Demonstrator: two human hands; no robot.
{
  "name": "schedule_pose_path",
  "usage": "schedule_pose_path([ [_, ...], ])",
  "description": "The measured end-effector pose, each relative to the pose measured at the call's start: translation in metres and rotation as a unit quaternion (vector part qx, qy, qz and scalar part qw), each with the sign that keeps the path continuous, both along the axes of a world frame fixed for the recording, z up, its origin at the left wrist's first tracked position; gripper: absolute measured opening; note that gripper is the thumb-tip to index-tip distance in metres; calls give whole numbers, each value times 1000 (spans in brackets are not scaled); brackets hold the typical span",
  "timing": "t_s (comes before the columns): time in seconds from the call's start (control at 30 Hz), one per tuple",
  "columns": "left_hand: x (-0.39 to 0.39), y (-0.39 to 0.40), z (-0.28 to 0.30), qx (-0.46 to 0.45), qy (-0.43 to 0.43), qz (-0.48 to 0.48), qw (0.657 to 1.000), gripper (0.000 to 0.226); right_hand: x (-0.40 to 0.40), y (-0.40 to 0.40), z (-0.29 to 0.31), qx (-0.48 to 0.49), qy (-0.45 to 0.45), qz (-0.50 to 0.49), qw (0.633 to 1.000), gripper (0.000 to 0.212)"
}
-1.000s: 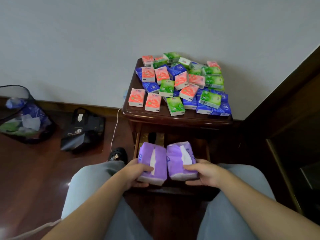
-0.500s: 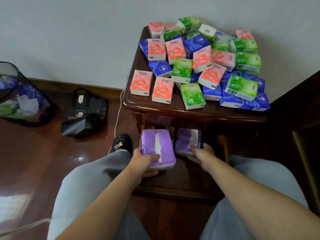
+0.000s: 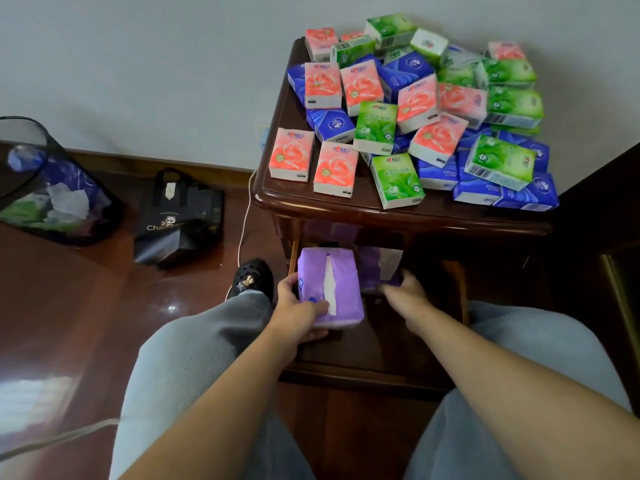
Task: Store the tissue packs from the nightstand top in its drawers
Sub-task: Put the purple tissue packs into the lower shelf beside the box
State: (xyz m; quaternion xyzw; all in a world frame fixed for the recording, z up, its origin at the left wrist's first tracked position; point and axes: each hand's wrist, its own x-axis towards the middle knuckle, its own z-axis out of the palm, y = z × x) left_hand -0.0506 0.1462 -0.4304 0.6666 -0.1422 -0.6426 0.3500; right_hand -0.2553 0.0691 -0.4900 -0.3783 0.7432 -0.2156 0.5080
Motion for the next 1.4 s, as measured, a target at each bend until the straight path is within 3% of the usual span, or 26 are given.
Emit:
schedule_pose_path([
  [0.07,-5,-1,3,-9,5,-3,1000,73,-6,2,9,-9,50,-16,999,62],
  [0.13,-12,-3,4,-18,13,-7,1000,71,-12,9,18,-22,52,-47,997,57],
  [0.2,-23,-4,5,-25,20,-16,999,73,-15,19,28,-6,-29,-63,998,45],
  [0.3,-42,-4,4,-30,29,-52,998,73,-19,37,48,67,-187,-40,979,44],
  [0.37,-55,-3,2,-31,40,-88,995,72,-27,49,56,95,-220,-3,971,37],
  [0.5,-75,-3,0,-30,36,-152,987,61,-47,67,63,130,-188,1,974,36],
  [0.6,-78,-3,-3,-97,-64,-131,985,52,-60,68,64,130,-137,-70,980,38],
  [0.7,-68,-4,-7,-173,-250,-199,932,52,-70,68,60,124,-64,-108,984,38],
  [0.8,-62,-5,-7,-166,-377,-274,869,58,-71,66,52,110,-13,-119,987,39],
  [0.97,-63,-3,-17,-89,-382,-354,849,71,-65,58,35,104,55,-132,984,31],
  [1.1,-62,-3,-21,-82,-376,-381,841,77,-55,50,25,87,97,-169,977,34],
  [1.27,-62,-5,-20,-81,-376,-383,840,77,-42,41,17,64,2,-300,952,43],
  [1.4,-62,-3,-22,-87,-381,-389,834,75,-40,36,19,47,-146,-410,899,44],
])
